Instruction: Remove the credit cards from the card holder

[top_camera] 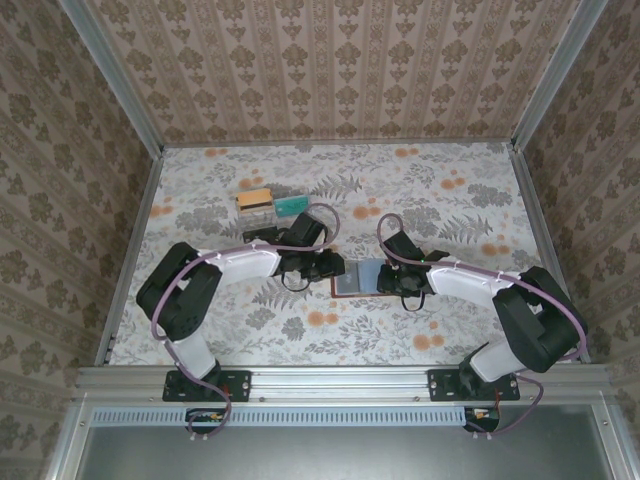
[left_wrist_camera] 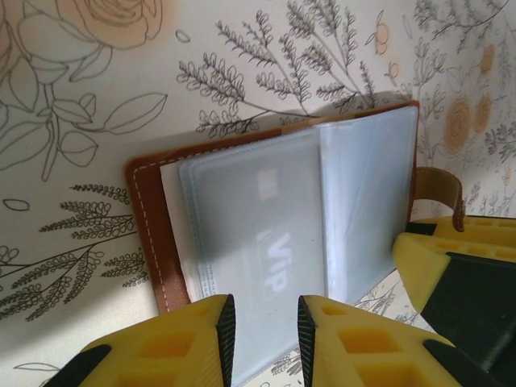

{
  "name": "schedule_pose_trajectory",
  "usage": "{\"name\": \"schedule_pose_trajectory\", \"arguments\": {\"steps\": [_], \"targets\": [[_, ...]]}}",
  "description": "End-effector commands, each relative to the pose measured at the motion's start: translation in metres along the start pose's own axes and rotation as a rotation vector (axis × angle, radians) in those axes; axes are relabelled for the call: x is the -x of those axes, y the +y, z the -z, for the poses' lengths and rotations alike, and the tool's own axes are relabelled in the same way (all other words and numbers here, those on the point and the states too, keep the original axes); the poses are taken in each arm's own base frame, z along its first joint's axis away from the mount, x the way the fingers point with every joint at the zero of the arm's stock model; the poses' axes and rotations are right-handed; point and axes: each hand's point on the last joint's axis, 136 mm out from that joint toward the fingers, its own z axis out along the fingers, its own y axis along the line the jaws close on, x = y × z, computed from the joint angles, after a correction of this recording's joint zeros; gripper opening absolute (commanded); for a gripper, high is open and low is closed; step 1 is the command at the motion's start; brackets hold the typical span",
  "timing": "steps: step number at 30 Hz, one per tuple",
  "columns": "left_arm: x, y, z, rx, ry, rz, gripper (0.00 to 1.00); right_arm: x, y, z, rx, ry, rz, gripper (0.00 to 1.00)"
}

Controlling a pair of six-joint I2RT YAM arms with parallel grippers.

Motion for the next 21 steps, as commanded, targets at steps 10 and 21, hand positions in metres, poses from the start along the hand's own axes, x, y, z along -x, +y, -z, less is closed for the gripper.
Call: {"name": "schedule_pose_trajectory", "arguments": {"steps": [10,21], "targets": [[-0.006,-0.001,-0.018,-0.025,0.060,0.012,0.29,-0.019,-0.005,-0.004,-0.005,0.056,-0.017,0.29],[-0.005,-0.014,-0.020,-0.077,0.061,-0.023,0.43,-0.022,-0.005,-0.006,-0.009,0.066,-0.016,0.29]]}}
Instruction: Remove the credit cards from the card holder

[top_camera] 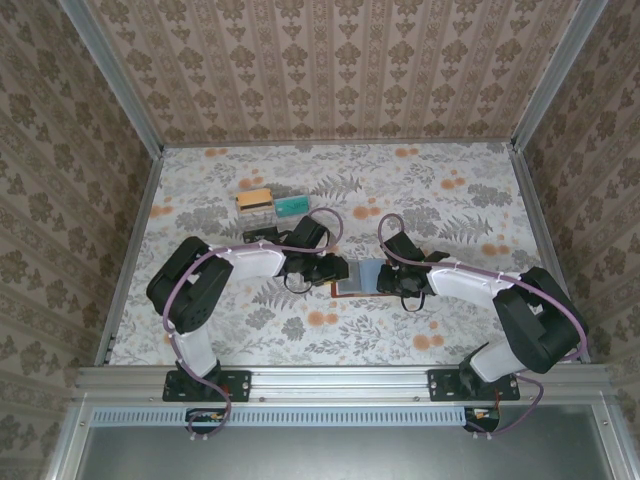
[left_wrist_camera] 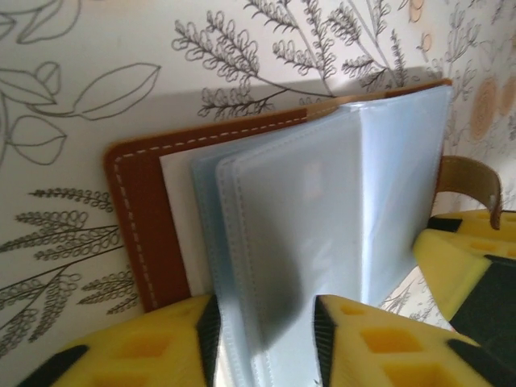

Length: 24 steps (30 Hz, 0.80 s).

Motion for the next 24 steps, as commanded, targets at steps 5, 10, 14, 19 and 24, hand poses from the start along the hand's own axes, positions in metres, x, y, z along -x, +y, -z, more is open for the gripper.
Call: {"name": "schedule_pose_trajectory", "arguments": {"steps": [5,10,14,19,24], "targets": [[0.003,-0.017,-0.002,-0.042,0.010,-0.040,0.55,-0.021,-0.007,-0.005,-0.020,0.075,-0.001,0.29],[0.008,-0.009,0.015,0.051,-0.040,-0.051,0.47,-0.020,-0.007,-0.005,-0.021,0.069,0.000,0.29],[0.010,-0.008,0.023,0.095,-0.069,-0.063,0.43,-0.020,-0.006,-0.006,-0.021,0.073,0.002,0.29],[0.010,-0.014,0.019,0.077,-0.066,-0.079,0.41,-0.021,-0.007,-0.006,-0.021,0.074,0.002,0.29],[0.006,-0.011,0.007,0.066,-0.019,-0.062,0.40,-0.020,-0.006,-0.005,-0.019,0.072,0.001,0.30]]}}
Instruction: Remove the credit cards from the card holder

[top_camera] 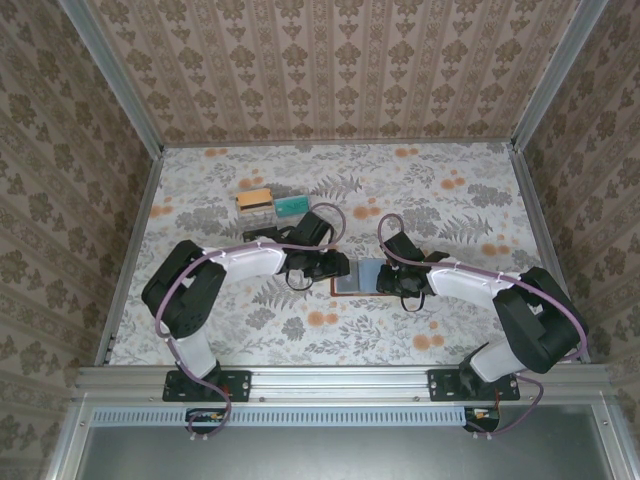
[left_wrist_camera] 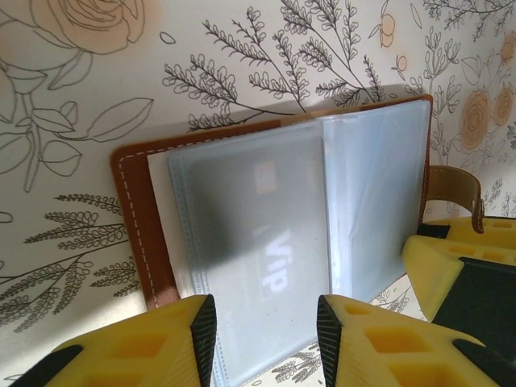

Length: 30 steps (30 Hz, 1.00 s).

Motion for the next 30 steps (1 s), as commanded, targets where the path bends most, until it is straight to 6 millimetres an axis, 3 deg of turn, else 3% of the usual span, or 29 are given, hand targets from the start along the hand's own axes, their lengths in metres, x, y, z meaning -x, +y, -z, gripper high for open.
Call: {"name": "schedule_pose_trajectory", "arguments": {"steps": [1,15,21,30], "targets": [[-0.002,-0.003,-0.007,-0.004,0.031,-0.014,0.40,-0.020,-0.007,-0.006,-0.020,0.072,0.000,0.30],[-0.011,0.008,-0.018,0.025,0.080,0.004,0.40,-0.021,-0.007,-0.006,-0.020,0.077,0.000,0.29],[-0.011,-0.013,-0.023,-0.096,0.101,-0.020,0.58,-0.021,-0.005,-0.006,-0.015,0.075,-0.002,0.29],[-0.009,-0.023,-0.022,-0.147,0.100,-0.033,0.62,-0.022,-0.006,-0.006,-0.018,0.077,0.000,0.29]]}}
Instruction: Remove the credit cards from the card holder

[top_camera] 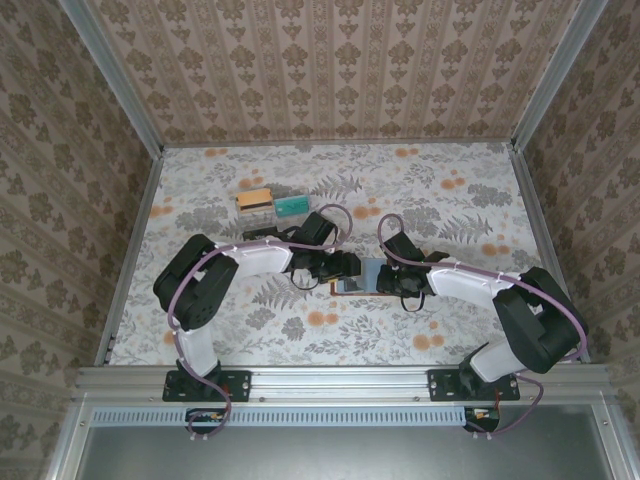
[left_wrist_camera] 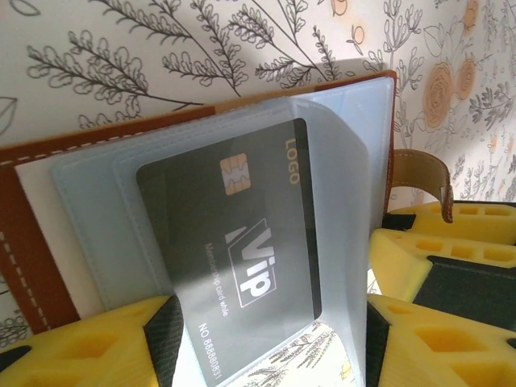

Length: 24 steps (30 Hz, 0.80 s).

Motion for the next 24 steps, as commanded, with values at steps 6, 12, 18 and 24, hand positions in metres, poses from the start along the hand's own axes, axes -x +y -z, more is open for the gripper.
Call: {"name": "schedule_pose_trajectory", "arguments": {"steps": [6,12,18,24], "targets": [[0.001,-0.015,-0.001,-0.055,0.008,-0.041,0.79,-0.022,-0.006,-0.007,-0.020,0.077,0.000,0.30],[0.001,-0.016,-0.001,-0.062,0.009,-0.044,0.83,-0.015,-0.005,0.000,-0.016,0.049,0.001,0.37],[0.000,-0.013,-0.002,-0.054,0.015,-0.040,0.86,0.006,-0.003,0.031,-0.013,-0.053,0.019,0.51],[0.000,-0.014,-0.002,-0.059,0.015,-0.042,0.92,0.021,-0.008,0.060,-0.006,-0.153,0.013,0.54]]}}
